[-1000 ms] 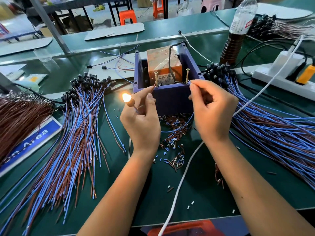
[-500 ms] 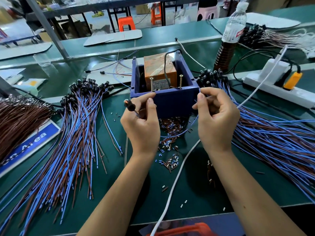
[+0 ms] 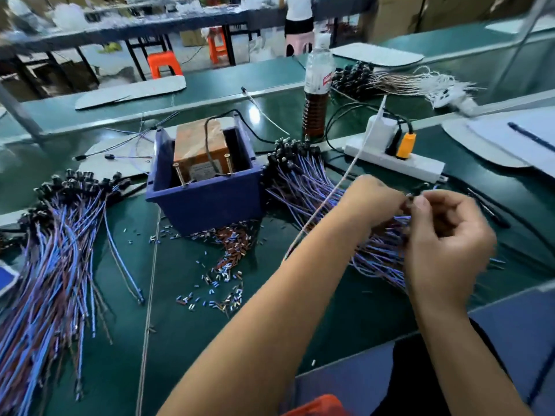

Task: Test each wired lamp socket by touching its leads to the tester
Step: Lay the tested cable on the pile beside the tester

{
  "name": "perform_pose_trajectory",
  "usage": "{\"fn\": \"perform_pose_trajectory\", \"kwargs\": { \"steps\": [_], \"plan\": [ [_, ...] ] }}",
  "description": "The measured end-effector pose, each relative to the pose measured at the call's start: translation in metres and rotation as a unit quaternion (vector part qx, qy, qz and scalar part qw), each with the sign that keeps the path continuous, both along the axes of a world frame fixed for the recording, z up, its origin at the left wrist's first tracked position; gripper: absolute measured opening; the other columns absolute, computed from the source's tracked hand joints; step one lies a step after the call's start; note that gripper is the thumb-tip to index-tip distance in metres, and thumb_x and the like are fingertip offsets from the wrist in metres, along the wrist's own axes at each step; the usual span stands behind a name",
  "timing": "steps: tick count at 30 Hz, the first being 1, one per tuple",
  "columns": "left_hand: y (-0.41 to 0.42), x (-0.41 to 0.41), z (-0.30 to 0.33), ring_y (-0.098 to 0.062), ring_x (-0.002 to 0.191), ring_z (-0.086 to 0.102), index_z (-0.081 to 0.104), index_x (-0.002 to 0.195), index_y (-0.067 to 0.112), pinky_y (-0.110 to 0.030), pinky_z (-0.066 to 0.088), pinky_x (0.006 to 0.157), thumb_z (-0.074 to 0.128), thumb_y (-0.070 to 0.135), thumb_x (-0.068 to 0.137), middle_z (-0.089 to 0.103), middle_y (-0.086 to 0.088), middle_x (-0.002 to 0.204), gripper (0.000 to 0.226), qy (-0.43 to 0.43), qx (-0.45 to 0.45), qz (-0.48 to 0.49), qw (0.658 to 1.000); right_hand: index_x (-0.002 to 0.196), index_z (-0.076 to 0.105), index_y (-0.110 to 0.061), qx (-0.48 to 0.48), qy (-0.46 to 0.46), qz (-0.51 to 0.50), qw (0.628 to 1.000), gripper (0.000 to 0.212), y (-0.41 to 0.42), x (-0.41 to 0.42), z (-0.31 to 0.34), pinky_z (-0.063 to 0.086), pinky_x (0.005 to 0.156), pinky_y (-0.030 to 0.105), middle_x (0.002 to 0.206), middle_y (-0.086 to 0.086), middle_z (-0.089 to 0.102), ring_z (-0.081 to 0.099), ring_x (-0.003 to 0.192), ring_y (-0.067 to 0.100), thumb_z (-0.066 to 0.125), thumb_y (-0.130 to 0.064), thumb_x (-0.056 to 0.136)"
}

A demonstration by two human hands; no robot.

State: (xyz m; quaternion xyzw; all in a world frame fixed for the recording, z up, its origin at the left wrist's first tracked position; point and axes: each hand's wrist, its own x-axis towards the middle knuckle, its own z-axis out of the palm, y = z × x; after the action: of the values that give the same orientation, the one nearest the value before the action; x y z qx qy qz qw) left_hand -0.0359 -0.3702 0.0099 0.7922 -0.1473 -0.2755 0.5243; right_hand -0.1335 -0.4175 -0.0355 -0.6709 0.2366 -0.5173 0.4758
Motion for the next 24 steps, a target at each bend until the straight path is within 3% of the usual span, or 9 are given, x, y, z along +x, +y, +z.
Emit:
{"fn": "perform_pose_trajectory", "kwargs": {
  "steps": [3,6,9,10,12,15,18,21,24],
  "plan": [
    [-0.029,0.005,-0.007,-0.014,0.032,0.039,0.063,0.088,0.002,-0.014,0.029,0.036,0.058,-0.002,0.096,0.050,-0.012,0.067,0.010,0.140,-0.039,0.039,0.989,0.107,0.072,-0.016,-0.008,0.043,-0.031,0.999,0.017,-0.024,-0.012,0.002,0.060,0.075,0.035,0.108,0.012,0.069,0.070,0.075,0.017,0.063,-0.028,0.098],
    [-0.038,0.016,-0.005,-0.007,0.031,0.036,0.045,0.085,0.007,-0.012,0.022,0.028,0.034,-0.006,0.102,0.045,-0.009,0.059,0.024,0.265,-0.172,0.142,0.938,0.115,0.072,-0.013,-0.093,0.080,-0.051,0.991,0.028,-0.037,-0.018,0.009,0.052,0.082,0.021,0.126,0.010,0.053,0.065,0.082,0.013,0.061,-0.035,0.100],
    [-0.035,0.031,-0.004,-0.007,0.029,0.042,0.053,0.107,0.000,-0.011,0.028,0.031,0.031,-0.007,0.101,0.053,-0.011,0.051,0.024,0.255,-0.240,0.259,0.900,0.120,0.073,-0.010,-0.269,0.216,-0.021,0.938,0.048,-0.038,-0.010,0.015,0.041,0.097,0.038,0.124,0.013,0.055,0.053,0.110,0.032,0.051,-0.049,0.103],
    [-0.032,0.036,-0.005,-0.008,0.033,0.045,0.054,0.105,-0.003,-0.010,0.029,0.031,0.033,-0.007,0.101,0.054,-0.010,0.046,0.022,0.258,-0.260,0.275,0.889,0.125,0.072,-0.011,-0.301,0.273,0.014,0.914,0.057,-0.034,-0.005,0.018,0.037,0.099,0.041,0.126,0.012,0.057,0.047,0.117,0.036,0.045,-0.055,0.103],
    [-0.022,0.042,-0.002,-0.007,0.037,0.044,0.051,0.086,-0.001,-0.012,0.032,0.030,0.037,-0.005,0.103,0.052,-0.007,0.040,0.023,0.289,-0.305,0.285,0.861,0.133,0.068,-0.016,-0.296,0.367,0.088,0.877,0.069,-0.023,0.007,0.023,0.032,0.103,0.045,0.137,0.010,0.056,0.037,0.129,0.033,0.030,-0.066,0.105],
    [-0.007,0.046,0.008,-0.004,0.032,0.047,0.050,0.081,0.001,-0.010,0.039,0.035,0.041,-0.001,0.106,0.056,-0.007,0.061,0.027,0.327,-0.397,0.279,0.811,0.136,0.064,-0.022,-0.277,0.393,0.147,0.865,0.070,-0.013,0.020,0.031,0.028,0.107,0.046,0.141,0.004,0.056,0.036,0.134,0.027,0.028,-0.069,0.098],
    [0.012,0.047,0.019,-0.008,0.055,0.050,0.054,0.085,-0.001,-0.011,0.045,0.043,0.038,-0.004,0.106,0.057,-0.011,0.070,0.027,0.336,-0.478,0.244,0.774,0.134,0.058,-0.023,-0.215,0.323,0.224,0.894,0.043,-0.014,0.025,0.040,0.040,0.107,0.044,0.121,0.000,0.072,0.060,0.121,0.019,0.051,-0.053,0.103],
    [0.023,0.054,0.031,-0.015,0.067,0.052,0.053,0.089,-0.005,-0.014,0.051,0.048,0.037,-0.004,0.108,0.055,-0.017,0.079,0.025,0.320,-0.532,0.244,0.745,0.122,0.061,-0.027,-0.153,0.268,0.286,0.907,0.017,-0.018,0.028,0.047,0.056,0.081,0.031,0.080,-0.007,0.076,0.070,0.074,0.001,0.061,-0.028,0.105],
    [0.032,0.059,0.034,-0.020,0.071,0.060,0.054,0.094,-0.004,-0.019,0.058,0.054,0.044,-0.001,0.107,0.058,-0.018,0.085,0.017,0.253,-0.497,0.279,0.782,0.110,0.070,-0.021,-0.217,0.263,0.224,0.913,0.010,-0.027,0.026,0.052,0.044,0.058,0.020,0.071,-0.009,0.069,0.059,0.057,0.004,0.062,-0.025,0.104]
  ]
}}
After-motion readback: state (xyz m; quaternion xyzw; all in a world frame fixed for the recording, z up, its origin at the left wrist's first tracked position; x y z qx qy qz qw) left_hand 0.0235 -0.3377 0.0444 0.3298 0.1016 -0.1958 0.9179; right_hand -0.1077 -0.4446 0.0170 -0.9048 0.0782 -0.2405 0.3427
